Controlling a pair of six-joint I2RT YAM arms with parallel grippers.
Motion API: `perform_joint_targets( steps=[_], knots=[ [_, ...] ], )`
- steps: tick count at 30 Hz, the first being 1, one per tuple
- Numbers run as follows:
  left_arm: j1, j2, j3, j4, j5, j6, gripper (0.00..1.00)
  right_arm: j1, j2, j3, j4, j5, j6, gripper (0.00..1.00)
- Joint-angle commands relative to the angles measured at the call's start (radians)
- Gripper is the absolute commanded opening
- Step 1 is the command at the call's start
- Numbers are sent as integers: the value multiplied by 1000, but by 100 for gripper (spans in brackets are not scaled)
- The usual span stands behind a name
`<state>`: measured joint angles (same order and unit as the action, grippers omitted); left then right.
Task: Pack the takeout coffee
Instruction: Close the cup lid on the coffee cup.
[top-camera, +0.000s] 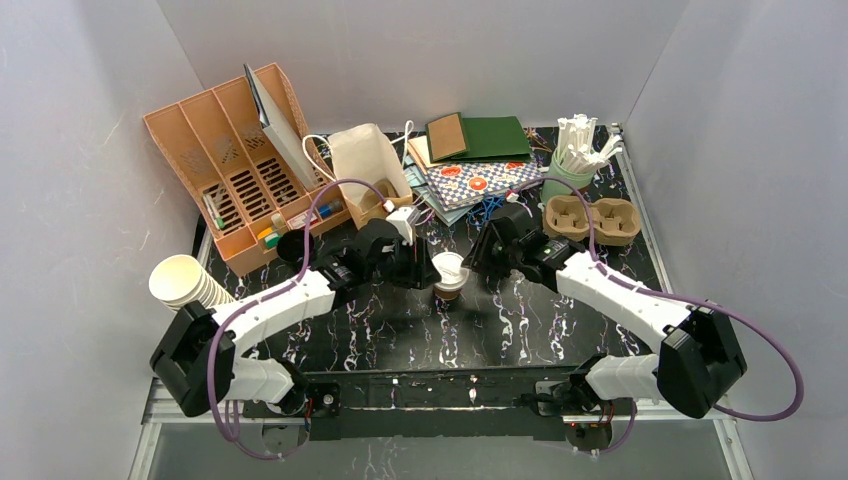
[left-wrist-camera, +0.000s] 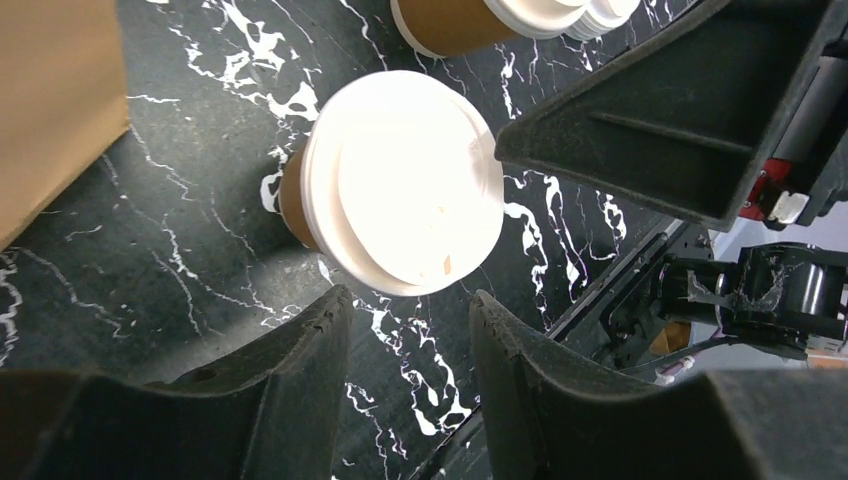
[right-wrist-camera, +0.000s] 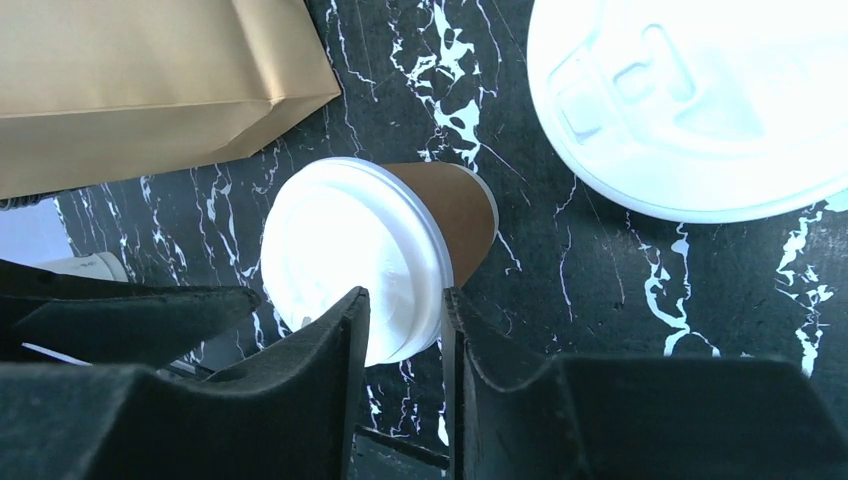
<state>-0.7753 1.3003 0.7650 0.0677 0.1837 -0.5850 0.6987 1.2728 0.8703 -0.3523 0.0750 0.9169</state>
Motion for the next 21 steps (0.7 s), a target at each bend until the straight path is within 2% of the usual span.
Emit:
perform_joint_targets(
  steps=[1,10,21],
  knots=[
    [-2,-57,79,-147,-82,24,45,-4,-7,59,-41,-4,-62,42],
    [-1,3,106,-94,-102,-17,28,-3,11,77,-55,-39,-73,34],
    [-1,83,138,-88,-114,-3,27,-4,32,74,-32,-64,-66,31]
  ],
)
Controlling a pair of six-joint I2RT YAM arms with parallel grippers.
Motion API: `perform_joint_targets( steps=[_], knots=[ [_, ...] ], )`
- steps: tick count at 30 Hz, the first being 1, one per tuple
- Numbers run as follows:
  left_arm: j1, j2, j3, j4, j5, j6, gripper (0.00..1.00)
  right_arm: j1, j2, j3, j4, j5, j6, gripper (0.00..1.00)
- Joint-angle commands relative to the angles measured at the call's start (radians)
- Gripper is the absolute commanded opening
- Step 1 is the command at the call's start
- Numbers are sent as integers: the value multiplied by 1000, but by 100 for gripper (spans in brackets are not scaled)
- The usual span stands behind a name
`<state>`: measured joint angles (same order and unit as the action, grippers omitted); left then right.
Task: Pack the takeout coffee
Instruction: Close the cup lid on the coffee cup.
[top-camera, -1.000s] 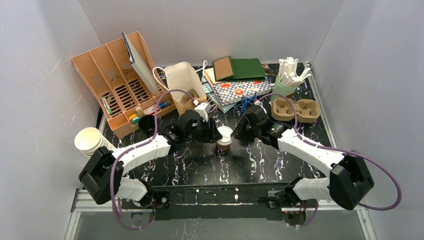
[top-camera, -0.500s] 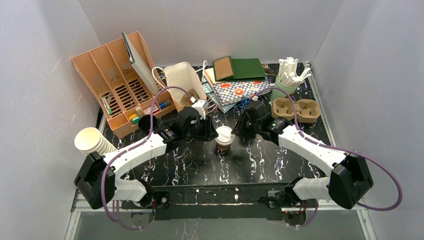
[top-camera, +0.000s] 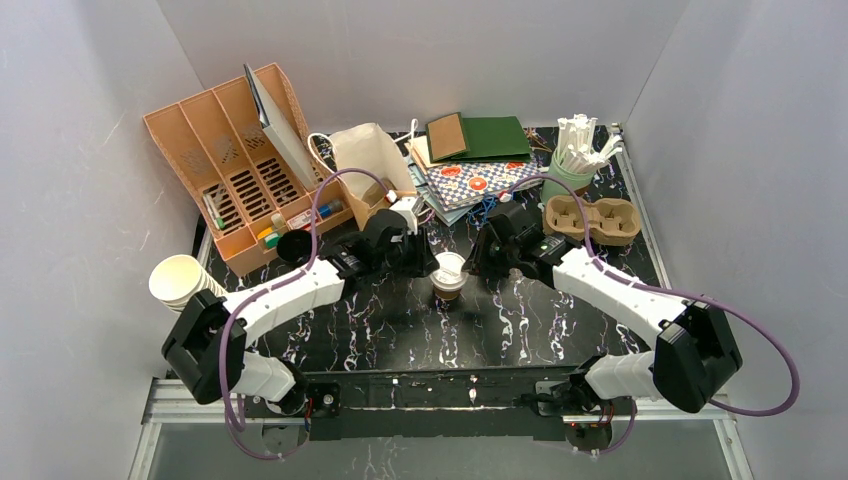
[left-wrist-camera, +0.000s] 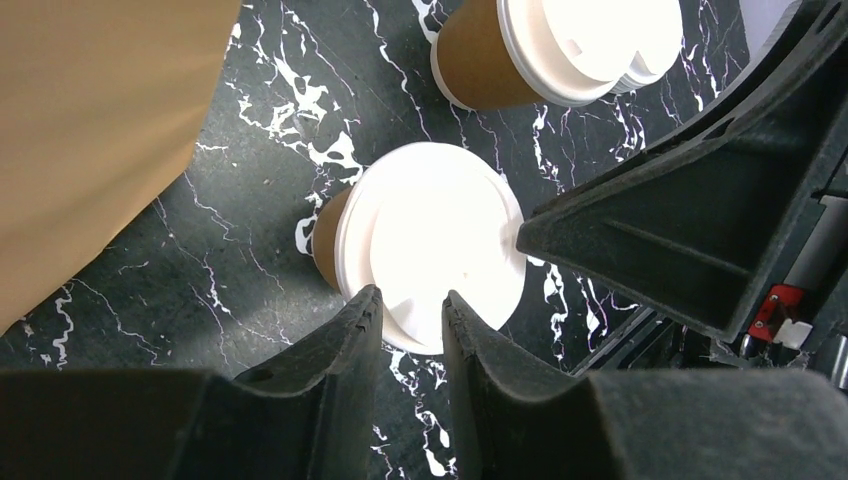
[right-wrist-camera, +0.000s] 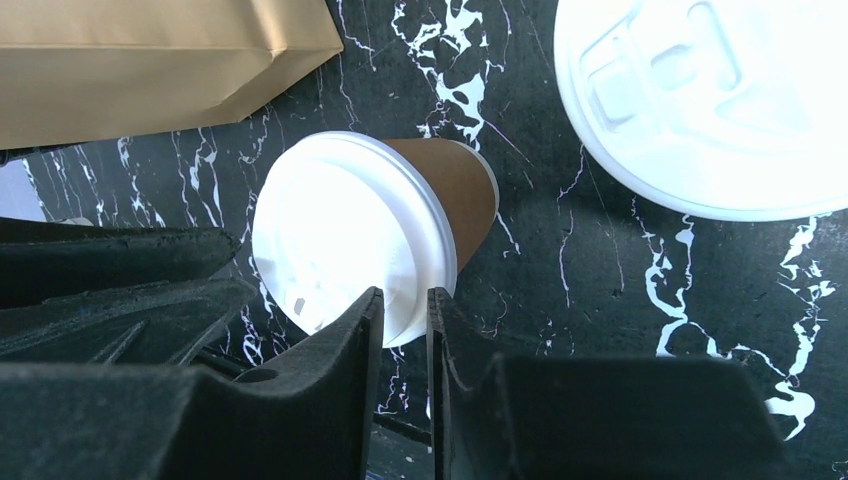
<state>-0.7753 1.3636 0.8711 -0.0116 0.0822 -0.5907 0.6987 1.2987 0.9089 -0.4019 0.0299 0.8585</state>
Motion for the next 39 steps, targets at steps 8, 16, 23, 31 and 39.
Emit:
perform_joint_targets(
  steps=[8,16,23,31,39],
  knots=[
    [-1,43,37,-14,-14,13,27,-4,21,31,30,-24,-6,29],
    [-1,66,35,-27,-17,20,27,-4,28,25,32,-24,-6,27],
    [-1,88,40,-30,10,19,26,-4,31,22,33,-24,-4,25],
    [-1,100,50,-63,-1,31,23,-3,41,15,32,-20,-6,23],
    [-1,118,53,-82,5,38,22,-4,61,-25,35,-24,10,23]
  ],
)
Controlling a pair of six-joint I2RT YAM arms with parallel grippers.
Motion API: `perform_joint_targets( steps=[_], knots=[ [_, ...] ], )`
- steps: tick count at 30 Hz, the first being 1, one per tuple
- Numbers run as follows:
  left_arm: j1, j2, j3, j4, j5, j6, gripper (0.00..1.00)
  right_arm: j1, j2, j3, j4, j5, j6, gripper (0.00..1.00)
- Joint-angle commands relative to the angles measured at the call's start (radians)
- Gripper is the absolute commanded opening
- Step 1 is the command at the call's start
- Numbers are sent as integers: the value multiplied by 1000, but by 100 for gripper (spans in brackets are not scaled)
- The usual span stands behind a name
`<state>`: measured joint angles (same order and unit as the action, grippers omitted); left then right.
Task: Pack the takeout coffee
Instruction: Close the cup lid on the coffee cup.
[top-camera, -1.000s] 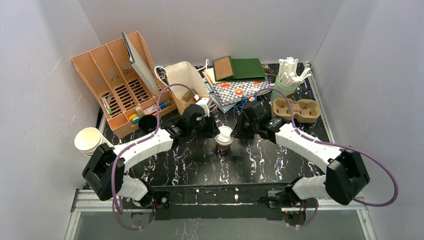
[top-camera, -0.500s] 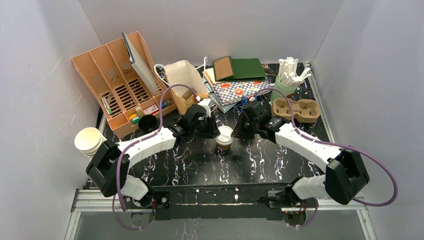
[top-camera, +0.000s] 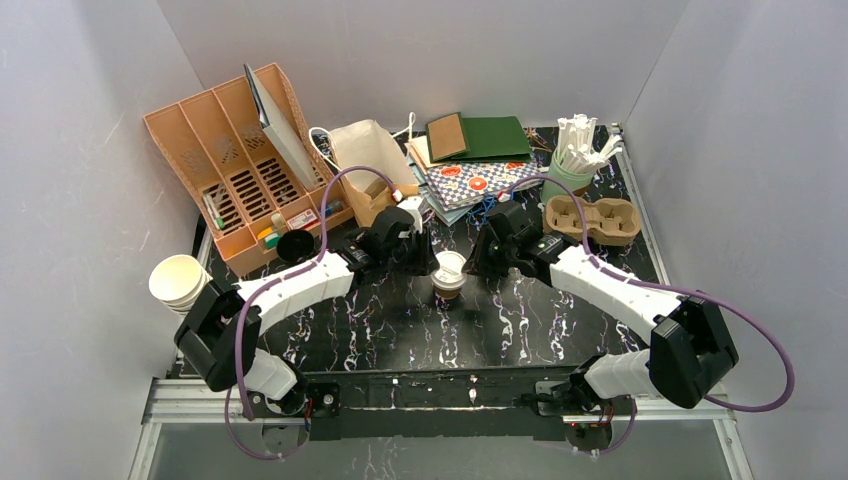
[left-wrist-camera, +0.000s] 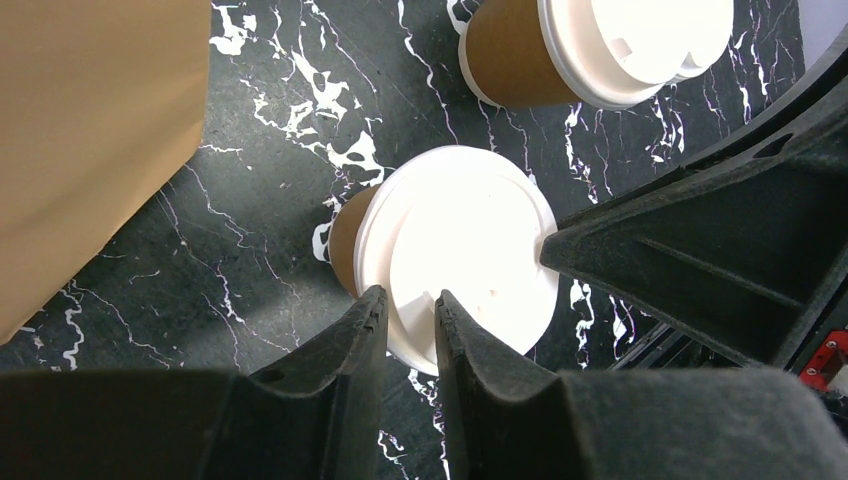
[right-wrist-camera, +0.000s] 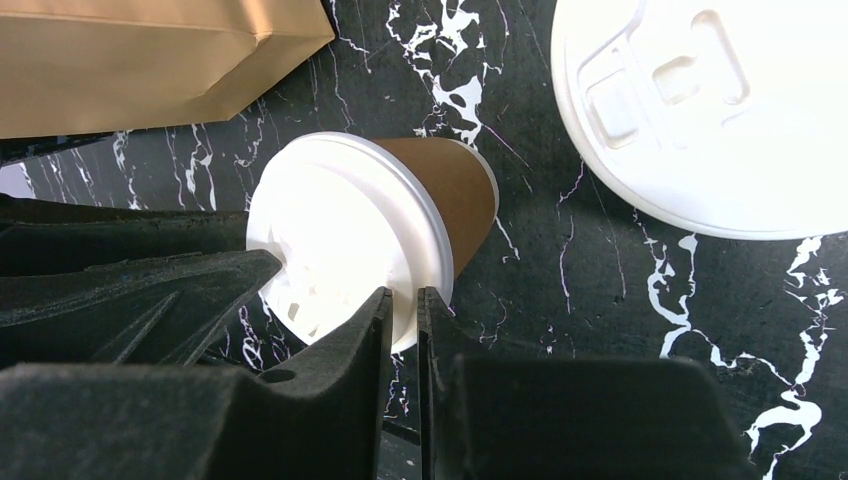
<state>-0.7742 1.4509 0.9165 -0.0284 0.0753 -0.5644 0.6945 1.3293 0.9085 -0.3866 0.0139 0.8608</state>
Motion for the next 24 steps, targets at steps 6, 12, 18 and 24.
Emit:
perform_joint_targets(
  steps=[6,12,18,24],
  knots=[
    [-4,39,-8,-61,19,8,22,0,27,-75,26,-6,30,23],
    [-14,45,-13,-59,20,-2,22,0,38,-85,12,11,39,23],
    [-20,31,8,-72,14,0,24,0,18,-28,-18,26,1,24],
    [-20,-18,124,-177,-26,38,40,0,-12,110,-91,92,-129,50]
  ],
)
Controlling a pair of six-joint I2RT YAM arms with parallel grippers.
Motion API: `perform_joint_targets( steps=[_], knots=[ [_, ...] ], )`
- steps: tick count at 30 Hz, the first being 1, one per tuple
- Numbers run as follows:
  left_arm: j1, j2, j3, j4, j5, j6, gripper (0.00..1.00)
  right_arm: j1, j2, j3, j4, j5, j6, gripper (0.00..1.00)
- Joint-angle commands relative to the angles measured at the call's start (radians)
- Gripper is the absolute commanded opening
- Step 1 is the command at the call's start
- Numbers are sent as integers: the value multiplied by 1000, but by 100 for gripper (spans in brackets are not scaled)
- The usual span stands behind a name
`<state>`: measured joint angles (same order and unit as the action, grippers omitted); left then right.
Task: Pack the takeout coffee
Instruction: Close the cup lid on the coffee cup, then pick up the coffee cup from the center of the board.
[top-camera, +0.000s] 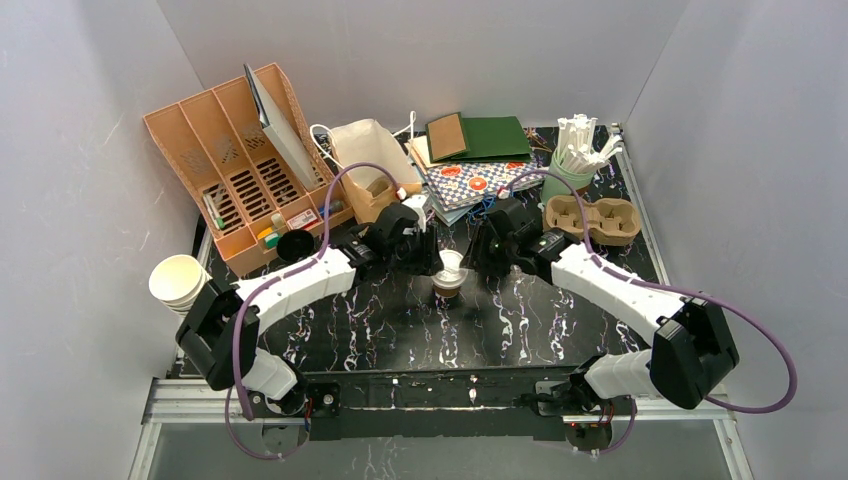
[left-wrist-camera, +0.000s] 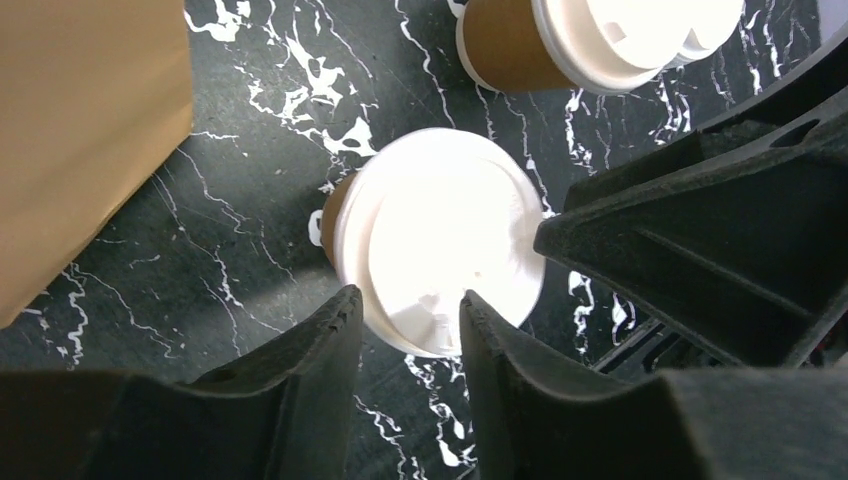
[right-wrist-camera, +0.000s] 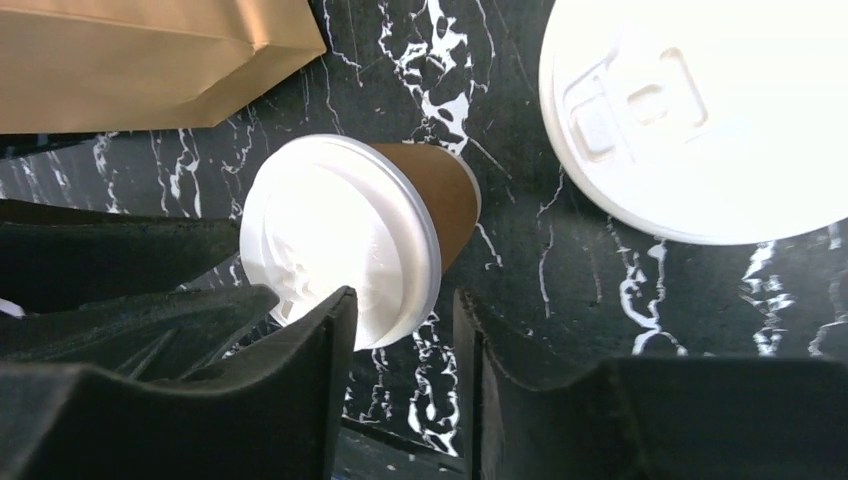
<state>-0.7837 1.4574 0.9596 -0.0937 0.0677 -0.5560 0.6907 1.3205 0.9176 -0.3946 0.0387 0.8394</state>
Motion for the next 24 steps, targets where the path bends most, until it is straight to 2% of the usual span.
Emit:
perform_joint_targets(
  steps=[1,4,7,8,19,24],
  knots=[
    [-10,-34,95,-121,-22,33,46,5,-4,123,-98,75,-130,55],
    [-9,-66,134,-148,-23,39,61,4,2,179,-139,79,-194,75],
    [-10,-98,160,-182,-23,39,65,4,11,214,-165,37,-276,96],
    [-10,-111,167,-196,-18,39,65,5,18,225,-174,14,-304,98],
    [-10,-355,193,-397,-37,29,58,119,125,326,-261,82,-452,98],
    [-10,-436,214,-499,-31,27,58,130,154,354,-250,59,-593,98]
  ],
)
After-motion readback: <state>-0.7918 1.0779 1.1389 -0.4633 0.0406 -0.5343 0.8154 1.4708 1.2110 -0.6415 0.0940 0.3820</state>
